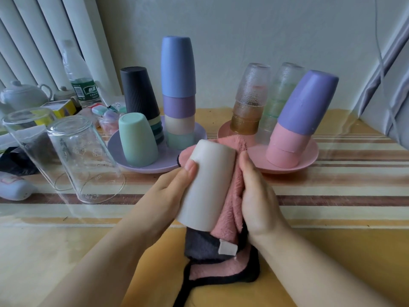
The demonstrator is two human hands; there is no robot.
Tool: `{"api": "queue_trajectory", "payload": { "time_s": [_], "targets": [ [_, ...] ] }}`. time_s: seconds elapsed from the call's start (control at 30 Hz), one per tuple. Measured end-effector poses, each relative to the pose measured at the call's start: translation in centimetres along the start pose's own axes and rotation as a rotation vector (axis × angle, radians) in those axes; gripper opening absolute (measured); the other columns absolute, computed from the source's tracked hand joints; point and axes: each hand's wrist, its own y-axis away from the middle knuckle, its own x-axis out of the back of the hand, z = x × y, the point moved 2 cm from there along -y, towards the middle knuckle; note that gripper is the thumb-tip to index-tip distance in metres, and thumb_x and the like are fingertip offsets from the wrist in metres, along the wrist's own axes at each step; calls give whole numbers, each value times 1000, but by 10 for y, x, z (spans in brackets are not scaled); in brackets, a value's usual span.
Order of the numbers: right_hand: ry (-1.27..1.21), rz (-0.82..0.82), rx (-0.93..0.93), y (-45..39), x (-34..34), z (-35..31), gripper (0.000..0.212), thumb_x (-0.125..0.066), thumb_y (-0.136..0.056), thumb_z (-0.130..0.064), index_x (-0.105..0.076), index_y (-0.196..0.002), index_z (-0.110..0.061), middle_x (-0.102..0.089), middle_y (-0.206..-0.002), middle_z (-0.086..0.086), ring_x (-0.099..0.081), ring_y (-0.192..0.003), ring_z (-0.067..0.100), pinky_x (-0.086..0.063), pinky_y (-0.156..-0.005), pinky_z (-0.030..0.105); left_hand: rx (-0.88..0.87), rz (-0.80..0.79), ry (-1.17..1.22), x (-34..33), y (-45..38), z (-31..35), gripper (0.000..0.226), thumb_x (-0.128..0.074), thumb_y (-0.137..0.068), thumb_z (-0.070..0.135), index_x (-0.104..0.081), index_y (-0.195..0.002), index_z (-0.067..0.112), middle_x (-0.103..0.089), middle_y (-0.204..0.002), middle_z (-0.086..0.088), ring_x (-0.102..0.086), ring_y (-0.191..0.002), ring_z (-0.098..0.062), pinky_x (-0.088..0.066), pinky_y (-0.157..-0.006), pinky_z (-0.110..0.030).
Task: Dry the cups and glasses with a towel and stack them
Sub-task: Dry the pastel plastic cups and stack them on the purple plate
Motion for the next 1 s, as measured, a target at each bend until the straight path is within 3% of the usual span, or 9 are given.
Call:
{"api": "queue_trajectory", "payload": {
  "time_s": [0.13,0.27,0.37,0.53,0.63,0.7,0.8,0.87,1.0],
  "targets": [
    [-320,-69,-222,0,-9,10,54,-52,-85,-54,-63,-120,-14,-65,-124,7,-55,-122,18,-33,-112,44,24,-39,212,-6,4,6,35,-50,-70,61,-78,-77,41,-77,-88,3,-72,-74,-11,-56,-65,-27],
    [-324,-119,-298,4,-17,24,57,-48,-86,-58,-60,-126,-20,-63,-127,5,-55,-123,16,-33,-112,42,-16,45,321,-3,4,8,37,-51,-74,56,-79,-79,33,-76,-88,1,-72,-76,-11,-58,-67,-27],
    [-234,-70,-267,4,-12,24,49,-43,-93,-52,-63,-121,-18,-68,-119,3,-59,-117,15,-38,-110,41,-80,229,201,1,0,3,44,-66,-75,59,-67,-98,22,-71,-92,0,-65,-78,-8,-51,-72,-31],
    [71,49,-51,1,-5,14,59,-45,-80,-61,-54,-130,-31,-53,-137,-14,-43,-130,1,-28,-115,36,-419,483,-239,4,0,2,26,-50,-84,52,-59,-80,28,-62,-69,18,-52,-63,3,-38,-57,-10],
    [156,37,-8,4,-5,6,25,-35,-98,-45,-42,-122,-47,-44,-123,-37,-36,-110,-32,-28,-97,-1,-407,409,-342,-2,3,1,26,-52,-84,61,-60,-95,39,-67,-88,20,-60,-82,4,-43,-68,-12],
    [212,-40,-2,9,-8,6,37,-26,-92,-46,-30,-129,-44,-34,-121,-42,-29,-101,-41,-23,-82,-11,-378,374,-407,-3,3,-2,43,-51,-71,70,-56,-104,43,-64,-101,14,-60,-97,-3,-47,-77,-22],
    [250,-155,4,17,-17,17,52,-23,-94,-52,-17,-143,-36,-23,-142,-33,-19,-121,-33,-17,-93,-9,-349,399,-420,3,1,2,48,-53,-67,72,-58,-99,36,-66,-90,16,-62,-86,0,-46,-68,-18],
    [261,-151,31,18,-21,16,52,-25,-88,-47,-11,-138,-44,-13,-147,-32,-11,-129,-27,-13,-101,-5,-287,327,-380,6,0,4,39,-56,-71,68,-59,-90,33,-66,-78,23,-60,-70,4,-43,-57,-11],
    [208,-80,72,7,-10,5,50,-29,-92,-50,-22,-141,-38,-22,-151,-23,-20,-133,-20,-17,-112,8,-168,98,-313,4,-1,3,45,-54,-74,62,-64,-88,20,-64,-72,12,-57,-63,-2,-44,-56,-15]
  ]
}}
